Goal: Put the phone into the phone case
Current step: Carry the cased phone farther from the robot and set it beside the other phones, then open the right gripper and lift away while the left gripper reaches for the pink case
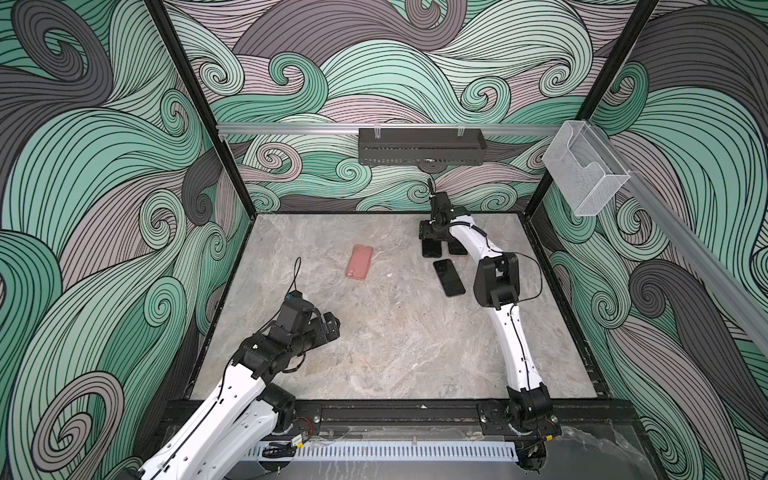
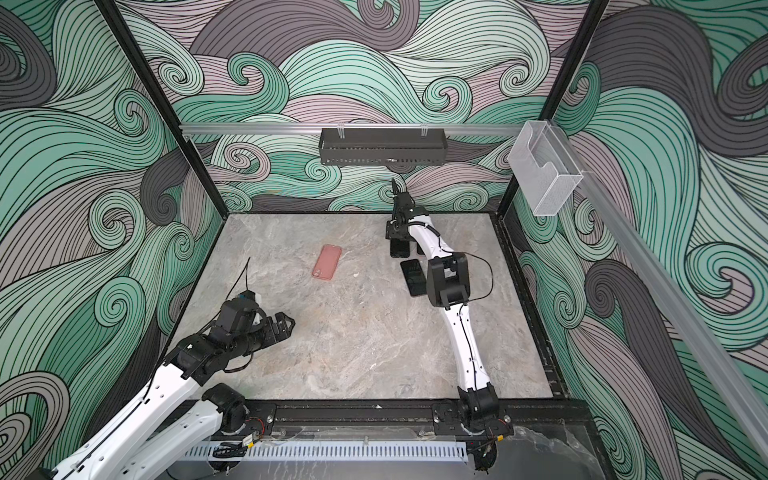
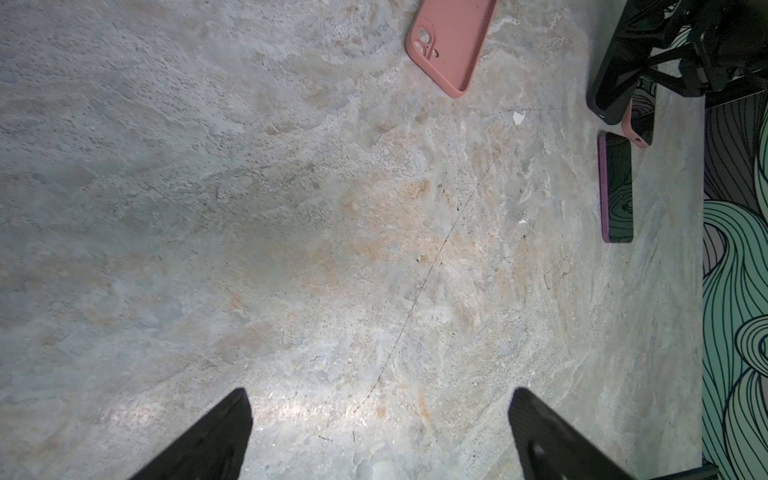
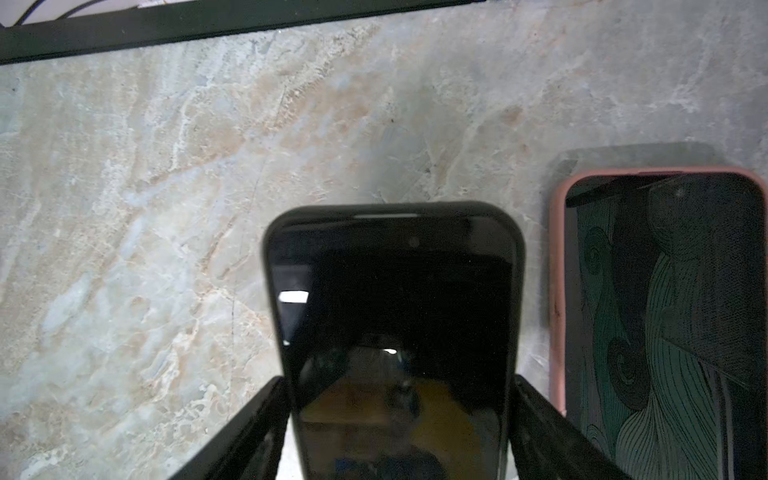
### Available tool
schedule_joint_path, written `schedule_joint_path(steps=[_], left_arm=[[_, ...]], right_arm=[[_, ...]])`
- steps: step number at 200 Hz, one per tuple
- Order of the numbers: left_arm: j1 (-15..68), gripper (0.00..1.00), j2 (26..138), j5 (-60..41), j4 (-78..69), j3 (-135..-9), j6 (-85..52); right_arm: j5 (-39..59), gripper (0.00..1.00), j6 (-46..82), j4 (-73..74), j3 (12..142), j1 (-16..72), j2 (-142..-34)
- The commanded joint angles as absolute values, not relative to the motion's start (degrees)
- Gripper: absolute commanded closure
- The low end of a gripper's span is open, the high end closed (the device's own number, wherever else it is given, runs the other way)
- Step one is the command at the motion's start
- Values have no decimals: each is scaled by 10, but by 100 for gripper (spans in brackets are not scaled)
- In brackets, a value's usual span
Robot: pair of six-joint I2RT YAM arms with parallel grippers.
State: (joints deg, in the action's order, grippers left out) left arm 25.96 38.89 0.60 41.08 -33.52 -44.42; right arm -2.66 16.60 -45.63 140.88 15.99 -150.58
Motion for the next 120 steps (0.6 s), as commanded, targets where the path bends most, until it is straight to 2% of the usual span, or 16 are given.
schedule_joint_path(steps=[1, 67, 120], left_arm=[[257, 1, 387, -9, 402, -350, -438], [257, 1, 345, 8, 405, -333, -450], [255, 5, 436, 46, 393, -372, -415]], right_arm=[[-16, 15, 169, -454, 1405, 155, -1490], [7, 12, 144, -455, 1360, 153, -1433], [39, 15, 59, -421, 1131, 179, -1229]])
